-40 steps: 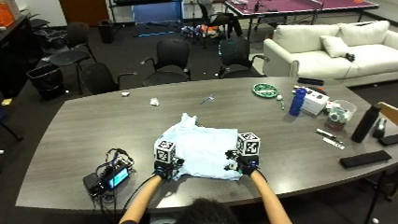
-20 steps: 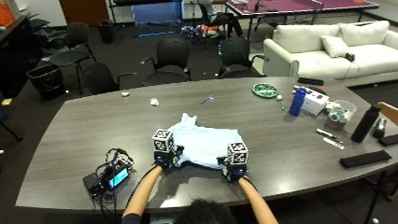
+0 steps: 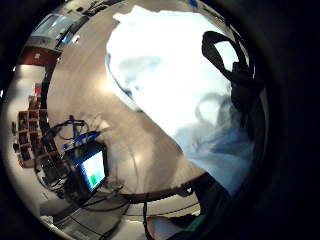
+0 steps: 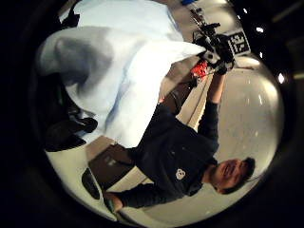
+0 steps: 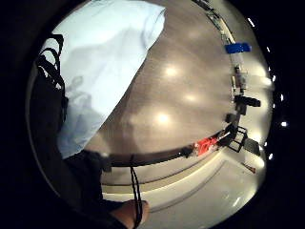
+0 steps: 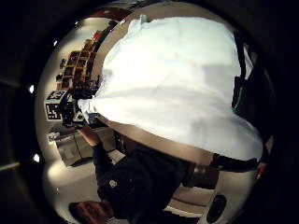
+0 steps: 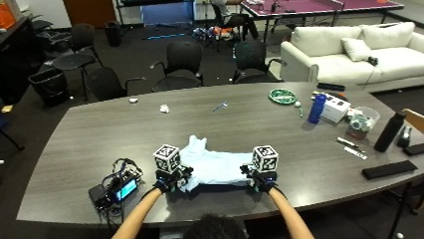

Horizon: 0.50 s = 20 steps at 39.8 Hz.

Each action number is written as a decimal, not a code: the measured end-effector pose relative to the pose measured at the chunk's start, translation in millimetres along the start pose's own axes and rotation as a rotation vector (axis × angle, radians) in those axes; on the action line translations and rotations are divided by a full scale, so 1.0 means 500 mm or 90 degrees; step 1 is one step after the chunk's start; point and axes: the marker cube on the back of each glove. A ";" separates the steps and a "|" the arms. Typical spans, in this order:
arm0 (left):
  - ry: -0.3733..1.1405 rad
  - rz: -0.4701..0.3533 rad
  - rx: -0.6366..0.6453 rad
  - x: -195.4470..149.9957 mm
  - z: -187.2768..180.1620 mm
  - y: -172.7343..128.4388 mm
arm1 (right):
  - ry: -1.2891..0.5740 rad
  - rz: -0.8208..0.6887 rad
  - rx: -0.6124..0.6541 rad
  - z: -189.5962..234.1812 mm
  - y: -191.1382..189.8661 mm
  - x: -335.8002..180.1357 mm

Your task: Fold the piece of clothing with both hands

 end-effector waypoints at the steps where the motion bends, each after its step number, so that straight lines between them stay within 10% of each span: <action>1: -0.022 -0.019 0.000 -0.001 -0.017 0.004 | -0.007 -0.017 -0.002 -0.014 -0.007 0.000; 11: -0.104 -0.281 -0.124 -0.089 -0.058 -0.150 | 0.035 0.077 -0.112 -0.100 -0.175 -0.008; 20: -0.123 -0.396 -0.104 -0.189 -0.010 -0.189 | 0.037 0.146 -0.119 -0.030 -0.245 -0.011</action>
